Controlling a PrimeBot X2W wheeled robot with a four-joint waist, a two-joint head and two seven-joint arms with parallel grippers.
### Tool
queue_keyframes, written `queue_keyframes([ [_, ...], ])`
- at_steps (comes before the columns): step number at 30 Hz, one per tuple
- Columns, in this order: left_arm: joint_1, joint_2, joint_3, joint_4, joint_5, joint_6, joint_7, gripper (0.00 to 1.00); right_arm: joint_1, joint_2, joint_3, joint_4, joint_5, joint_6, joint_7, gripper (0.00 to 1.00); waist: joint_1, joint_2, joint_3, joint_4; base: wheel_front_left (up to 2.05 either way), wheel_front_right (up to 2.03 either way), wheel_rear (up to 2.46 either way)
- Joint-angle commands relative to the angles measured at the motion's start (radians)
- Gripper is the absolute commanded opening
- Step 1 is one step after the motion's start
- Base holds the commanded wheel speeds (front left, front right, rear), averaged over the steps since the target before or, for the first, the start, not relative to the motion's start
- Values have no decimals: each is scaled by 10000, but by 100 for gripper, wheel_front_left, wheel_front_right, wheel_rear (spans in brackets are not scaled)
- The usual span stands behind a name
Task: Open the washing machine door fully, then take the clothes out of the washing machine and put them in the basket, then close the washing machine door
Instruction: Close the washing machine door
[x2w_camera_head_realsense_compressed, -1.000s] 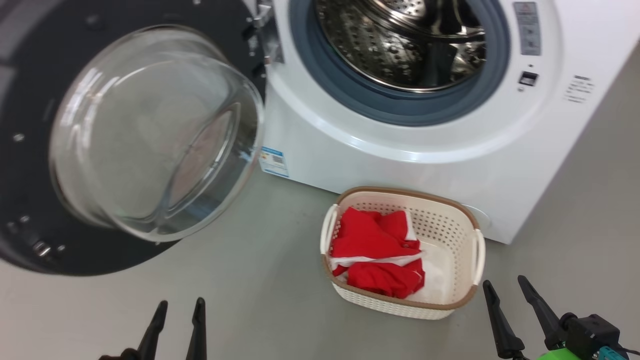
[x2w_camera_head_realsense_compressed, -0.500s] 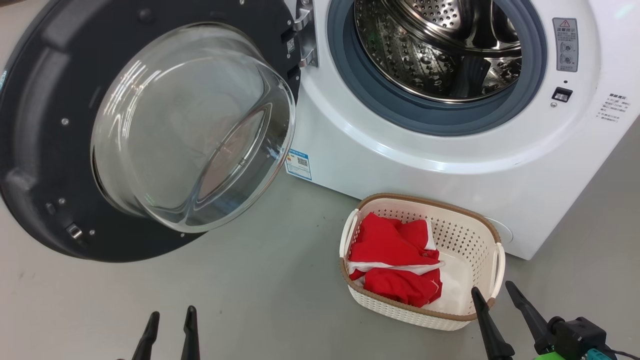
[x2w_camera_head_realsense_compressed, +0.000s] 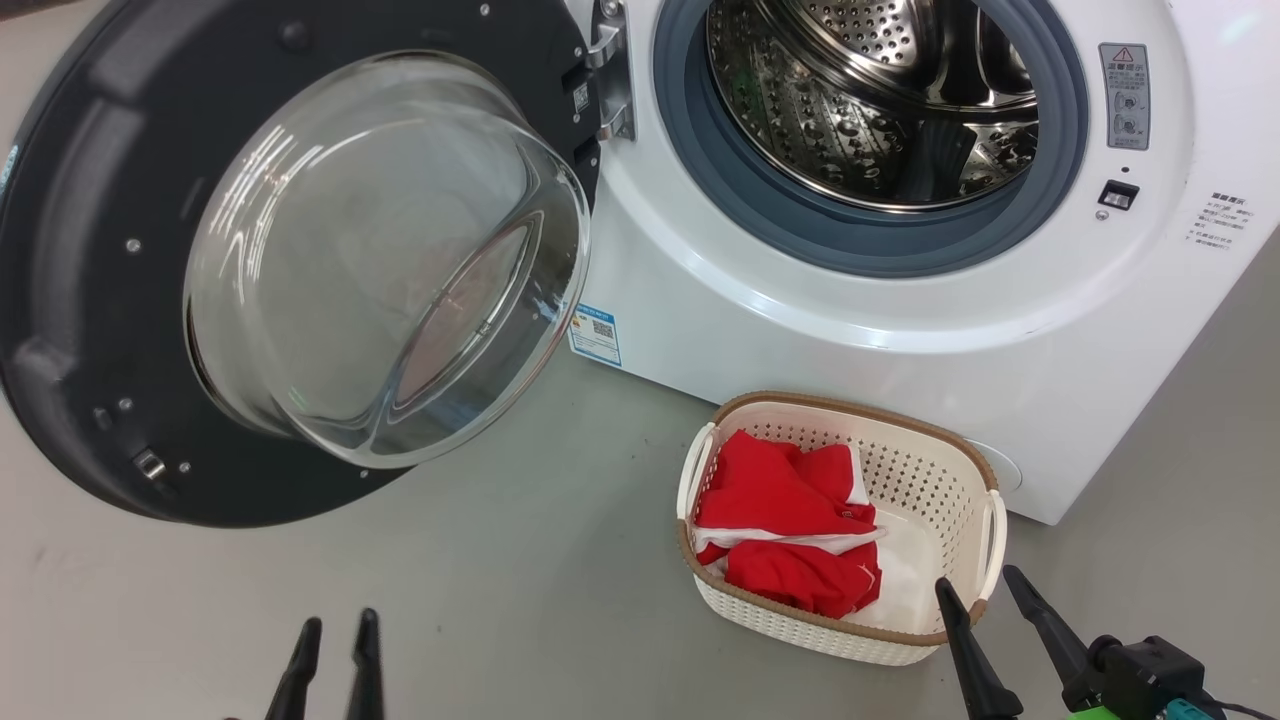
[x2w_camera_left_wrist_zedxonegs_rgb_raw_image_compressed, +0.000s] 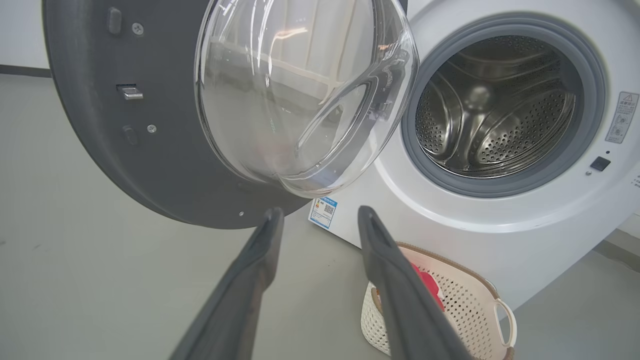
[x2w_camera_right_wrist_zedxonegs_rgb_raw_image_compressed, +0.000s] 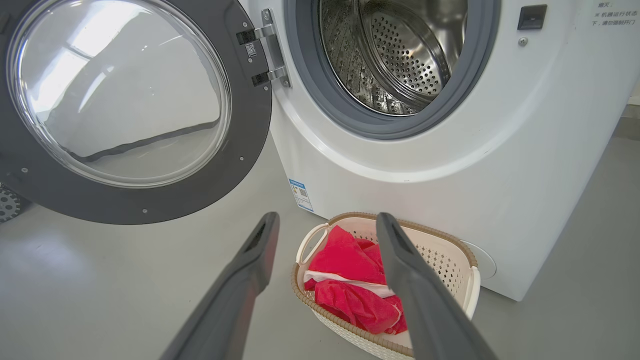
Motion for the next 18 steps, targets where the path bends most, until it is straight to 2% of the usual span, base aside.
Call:
queue_keyframes([
  [1,-349,64,448,-448,-54,-54,-53,0,-243,-117,255,-211,51,73,-65,100,-1,0,4,0,0,0,0],
  [6,-1015,64,1370,-1284,165,-266,-53,0,-224,-27,197,-250,39,73,-65,100,-1,0,-5,-16,0,0,0],
  [11,-2282,67,2750,-2581,1029,-690,-53,0,-139,80,25,-323,-5,73,-65,100,-1,0,47,-31,0,0,0],
  [13,-2617,102,3019,-2813,1200,-775,-53,0,-126,100,-29,-341,-15,73,-65,100,-1,0,62,-32,0,0,0],
  [15,-3314,271,3495,-3120,1321,-901,-53,0,-104,135,-111,-370,-40,73,-65,100,-1,0,93,-30,0,0,0],
  [18,-4294,824,3937,-3153,1337,-1000,-53,0,-85,186,-183,-411,-90,73,-65,100,-1,0,160,-35,0,0,0],
])
